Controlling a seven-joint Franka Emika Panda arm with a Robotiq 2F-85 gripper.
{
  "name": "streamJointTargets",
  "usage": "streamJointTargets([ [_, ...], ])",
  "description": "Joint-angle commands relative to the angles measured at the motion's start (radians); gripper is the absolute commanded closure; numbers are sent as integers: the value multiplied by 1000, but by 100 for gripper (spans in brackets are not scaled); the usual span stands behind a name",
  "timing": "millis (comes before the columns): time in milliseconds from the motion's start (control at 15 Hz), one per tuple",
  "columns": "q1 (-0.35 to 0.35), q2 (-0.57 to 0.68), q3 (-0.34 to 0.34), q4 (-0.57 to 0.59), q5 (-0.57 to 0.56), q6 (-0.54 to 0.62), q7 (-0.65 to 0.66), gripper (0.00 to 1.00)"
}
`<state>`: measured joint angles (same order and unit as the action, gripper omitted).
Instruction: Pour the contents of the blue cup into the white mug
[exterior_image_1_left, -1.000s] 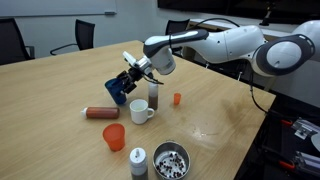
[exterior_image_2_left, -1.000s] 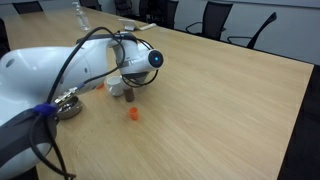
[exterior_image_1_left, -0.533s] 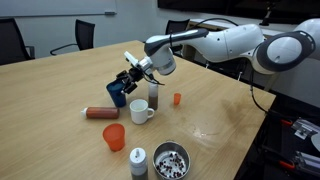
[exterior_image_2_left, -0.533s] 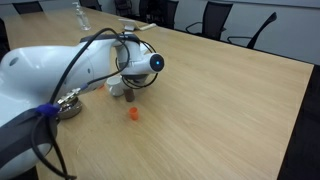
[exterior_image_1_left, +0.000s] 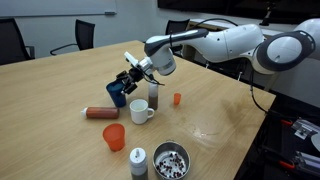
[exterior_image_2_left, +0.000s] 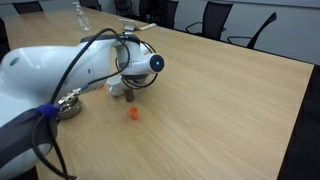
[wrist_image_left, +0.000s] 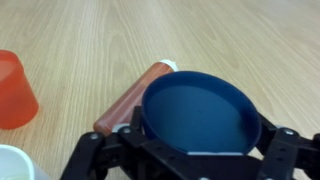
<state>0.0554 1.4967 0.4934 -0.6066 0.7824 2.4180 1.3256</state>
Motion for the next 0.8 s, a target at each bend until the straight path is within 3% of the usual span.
streamJointTargets([
  [0,18,0,-43,17,44,-14,-2,0],
  [333,15,0,-72,10,63,17,-3,0],
  [400,-6,-12,-47,-22,36,41,-10,0],
  [733,-28,-31,-48,-51,42,107,-25,0],
])
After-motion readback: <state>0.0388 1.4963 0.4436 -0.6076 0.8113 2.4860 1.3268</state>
